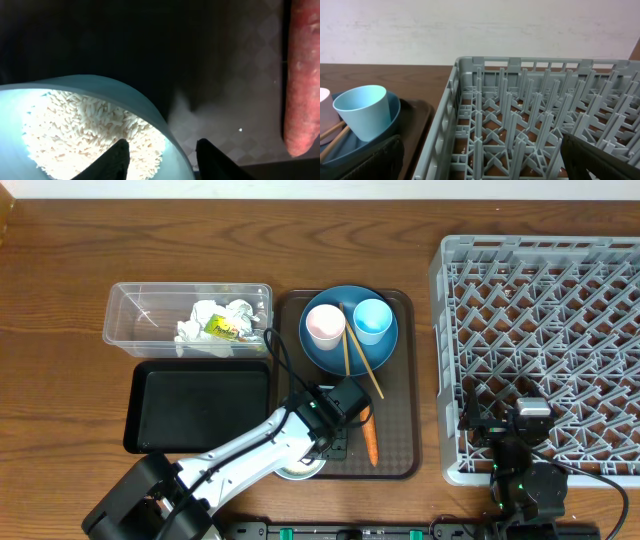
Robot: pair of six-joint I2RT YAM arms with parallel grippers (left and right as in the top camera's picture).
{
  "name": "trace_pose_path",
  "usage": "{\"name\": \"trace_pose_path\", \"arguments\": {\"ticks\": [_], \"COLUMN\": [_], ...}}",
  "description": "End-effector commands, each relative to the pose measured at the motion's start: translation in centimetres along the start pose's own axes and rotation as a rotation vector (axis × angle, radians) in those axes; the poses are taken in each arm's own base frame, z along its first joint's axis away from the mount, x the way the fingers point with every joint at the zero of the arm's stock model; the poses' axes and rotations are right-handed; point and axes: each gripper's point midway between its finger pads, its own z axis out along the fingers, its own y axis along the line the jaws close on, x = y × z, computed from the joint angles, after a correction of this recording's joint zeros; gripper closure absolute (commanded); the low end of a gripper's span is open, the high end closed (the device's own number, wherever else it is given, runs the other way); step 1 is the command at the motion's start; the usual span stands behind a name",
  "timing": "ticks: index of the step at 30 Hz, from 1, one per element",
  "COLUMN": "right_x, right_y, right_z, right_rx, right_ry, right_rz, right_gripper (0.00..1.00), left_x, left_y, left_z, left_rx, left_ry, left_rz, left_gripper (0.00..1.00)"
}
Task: Sort waste into correct bins and load items into the dishwasher rack
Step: 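Reach left gripper toward the white bowl on the brown tray, then grasp the white rice bowl rim with left gripper and lift it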
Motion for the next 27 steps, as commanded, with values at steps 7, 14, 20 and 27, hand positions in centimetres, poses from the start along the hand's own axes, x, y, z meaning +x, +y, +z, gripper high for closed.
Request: {"name": "trace_pose_path", "arguments": {"ticks": [7,14,20,27], "right_x": [0.11,0.12,0.12,0.12], "right_y": [-0.34,-0.33,-0.33,-0.33], "right_z": [0.0,0.0,0.0,0.0], "right_rx": [0.014,0.013,0.013,0.013], "right_ry": [0.004,0.004,0.004,0.004], "right_rz": [-0.007,-0.007,-0.007,-0.007], "right_gripper": [0.01,0.01,0.01,0.01], "left_x": [0.34,0.43,0.79,0.96], "left_y": [-0.04,-0.07,-0.4,-0.51], "left_z": [0.25,0.26,0.27,0.29], "left_rx": [-0.006,-0.008,-0.008,-0.031], "left_ry": [0.006,0.007,0.008,-0.017], "left_rz": [0.008,-0.037,-0.018,-0.006], "left_gripper": [0.67,0.68,0.69,0.73]}}
